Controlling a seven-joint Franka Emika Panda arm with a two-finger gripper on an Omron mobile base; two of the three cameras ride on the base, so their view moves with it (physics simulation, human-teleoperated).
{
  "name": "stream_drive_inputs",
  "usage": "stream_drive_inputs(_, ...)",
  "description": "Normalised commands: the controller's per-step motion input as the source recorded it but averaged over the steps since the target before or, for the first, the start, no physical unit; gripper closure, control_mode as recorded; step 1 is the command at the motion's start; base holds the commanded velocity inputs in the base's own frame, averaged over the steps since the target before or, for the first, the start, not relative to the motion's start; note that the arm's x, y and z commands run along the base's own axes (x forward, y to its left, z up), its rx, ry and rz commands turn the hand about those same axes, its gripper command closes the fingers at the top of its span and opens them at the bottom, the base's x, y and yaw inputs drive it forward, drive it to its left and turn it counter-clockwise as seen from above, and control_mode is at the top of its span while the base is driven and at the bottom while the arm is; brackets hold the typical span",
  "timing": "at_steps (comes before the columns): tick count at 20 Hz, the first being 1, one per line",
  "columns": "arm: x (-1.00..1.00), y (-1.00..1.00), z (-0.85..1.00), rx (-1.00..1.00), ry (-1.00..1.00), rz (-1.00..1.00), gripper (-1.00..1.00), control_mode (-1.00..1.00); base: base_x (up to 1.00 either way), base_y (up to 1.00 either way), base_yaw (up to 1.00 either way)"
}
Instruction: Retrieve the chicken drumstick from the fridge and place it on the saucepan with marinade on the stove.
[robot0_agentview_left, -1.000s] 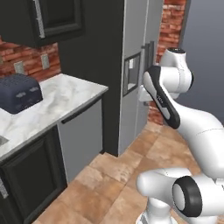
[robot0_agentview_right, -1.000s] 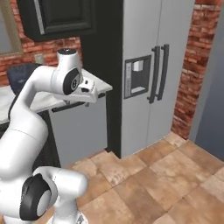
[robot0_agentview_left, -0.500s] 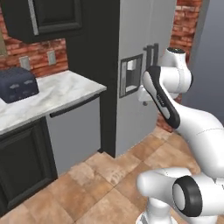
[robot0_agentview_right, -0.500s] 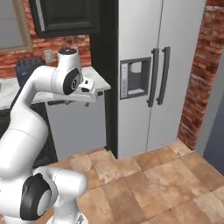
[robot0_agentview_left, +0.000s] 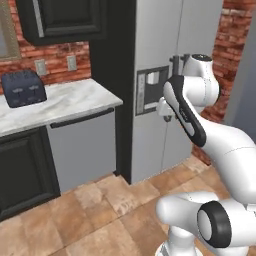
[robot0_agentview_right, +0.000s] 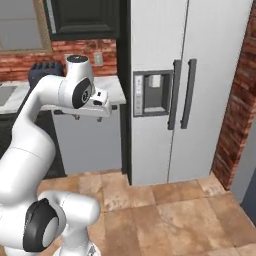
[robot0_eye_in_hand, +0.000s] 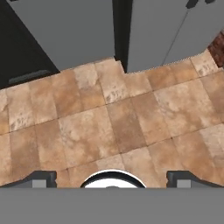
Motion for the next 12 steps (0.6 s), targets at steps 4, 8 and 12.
stream_drive_inputs(4,0.00,0.00,0.00,0.00,0.00,0.00,-1.00,1.00,0.08,-1.00,0.41)
stream_drive_inputs(8,0.00,0.00,0.00,0.00,0.00,0.00,-1.00,1.00,0.19,-1.00,0.36)
stream_drive_inputs(12,0.00,0.00,0.00,0.00,0.00,0.00,-1.00,1.00,0.33,-1.00,0.29)
